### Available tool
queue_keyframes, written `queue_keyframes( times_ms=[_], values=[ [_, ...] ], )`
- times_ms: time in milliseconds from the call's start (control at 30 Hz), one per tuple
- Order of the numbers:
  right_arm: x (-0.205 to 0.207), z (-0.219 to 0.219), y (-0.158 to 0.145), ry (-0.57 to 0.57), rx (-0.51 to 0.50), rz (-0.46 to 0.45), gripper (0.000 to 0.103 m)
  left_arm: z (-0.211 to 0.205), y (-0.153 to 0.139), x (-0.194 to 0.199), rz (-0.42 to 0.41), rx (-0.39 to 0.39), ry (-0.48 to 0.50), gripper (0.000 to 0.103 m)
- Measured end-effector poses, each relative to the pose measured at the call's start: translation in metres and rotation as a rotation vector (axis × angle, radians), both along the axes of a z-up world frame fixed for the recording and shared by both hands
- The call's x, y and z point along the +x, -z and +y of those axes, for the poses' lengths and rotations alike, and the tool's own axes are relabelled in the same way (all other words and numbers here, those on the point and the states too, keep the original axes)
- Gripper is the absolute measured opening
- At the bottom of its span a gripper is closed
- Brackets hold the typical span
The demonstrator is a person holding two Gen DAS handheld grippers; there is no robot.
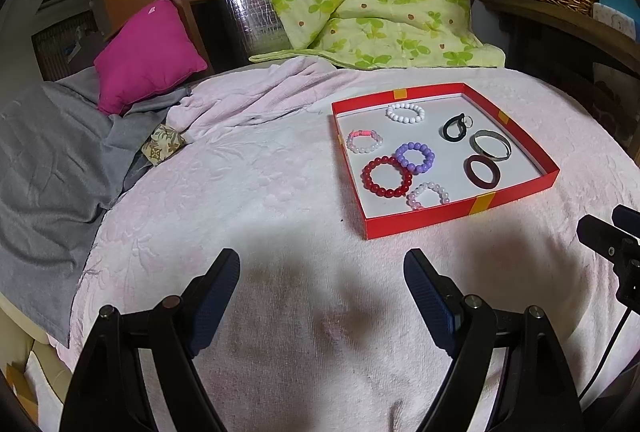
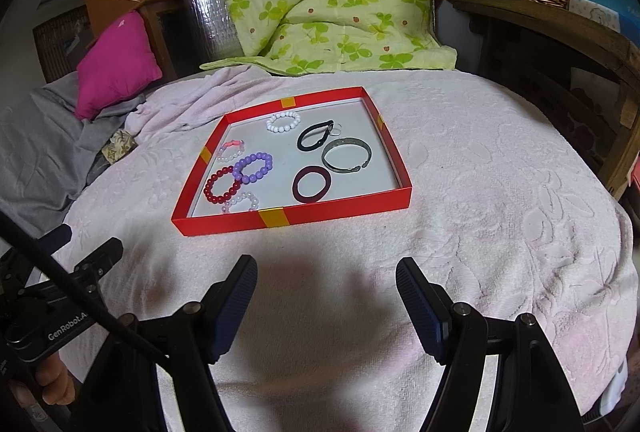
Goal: Organize jewelry
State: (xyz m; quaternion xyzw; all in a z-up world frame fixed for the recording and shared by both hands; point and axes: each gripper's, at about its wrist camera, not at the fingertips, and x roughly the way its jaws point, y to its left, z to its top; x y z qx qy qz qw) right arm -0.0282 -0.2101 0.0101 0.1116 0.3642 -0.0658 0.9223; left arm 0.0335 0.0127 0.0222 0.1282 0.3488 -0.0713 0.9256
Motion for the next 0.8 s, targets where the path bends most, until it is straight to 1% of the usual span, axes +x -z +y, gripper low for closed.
queue_keyframes(
  times_ms=[533,800],
  values=[
    [0.007,0.011,-0.001,-0.023,0.001,-0.004,0.075,0.005,0.0,-0.001,-0.007,0.015,0.003,0.084],
    [0.011,0.014,0.0,-0.019,0.003,-0.004,0.075,0.009,-0.003,-0.002,-0.009,0.008,0.003,0.084]
  ],
)
